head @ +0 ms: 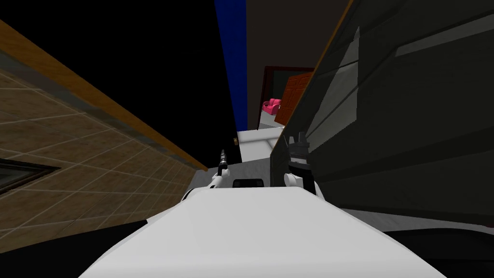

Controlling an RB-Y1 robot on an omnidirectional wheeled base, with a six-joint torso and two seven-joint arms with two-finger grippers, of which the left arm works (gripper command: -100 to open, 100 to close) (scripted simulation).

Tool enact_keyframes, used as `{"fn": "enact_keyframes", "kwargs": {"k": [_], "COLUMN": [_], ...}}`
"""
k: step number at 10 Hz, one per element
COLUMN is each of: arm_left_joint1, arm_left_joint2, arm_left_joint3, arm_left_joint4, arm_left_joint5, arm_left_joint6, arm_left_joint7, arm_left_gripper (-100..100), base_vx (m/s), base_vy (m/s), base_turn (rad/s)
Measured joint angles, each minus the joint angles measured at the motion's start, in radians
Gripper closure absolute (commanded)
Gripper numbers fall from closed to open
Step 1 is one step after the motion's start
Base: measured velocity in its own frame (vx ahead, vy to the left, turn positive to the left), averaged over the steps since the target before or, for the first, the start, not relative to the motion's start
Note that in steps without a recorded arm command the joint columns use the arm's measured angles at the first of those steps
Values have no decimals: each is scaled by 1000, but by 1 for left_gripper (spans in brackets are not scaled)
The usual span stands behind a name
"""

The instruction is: Pull the door open

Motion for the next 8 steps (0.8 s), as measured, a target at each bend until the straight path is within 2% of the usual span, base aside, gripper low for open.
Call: {"fn": "enact_keyframes", "kwargs": {"k": [1,2,3,5,8], "arm_left_joint1": [0,-10,0,-8,7], "arm_left_joint2": [-12,-18,-26,-35,-54], "arm_left_joint3": [2,2,-1,-5,-14], "arm_left_joint4": [-12,8,-11,9,-16], "arm_left_joint5": [-14,-21,-28,-36,-49], "arm_left_joint6": [1,-17,-20,-39,-38], "arm_left_joint7": [11,19,23,29,30], "arm_left_gripper": [-100,-100,-100,-100,-100], "base_vx": [149,144,182,185,210], "base_vy": [-21,-18,-18,3,-33], "base_turn": [-19,5,6,2,8]}}
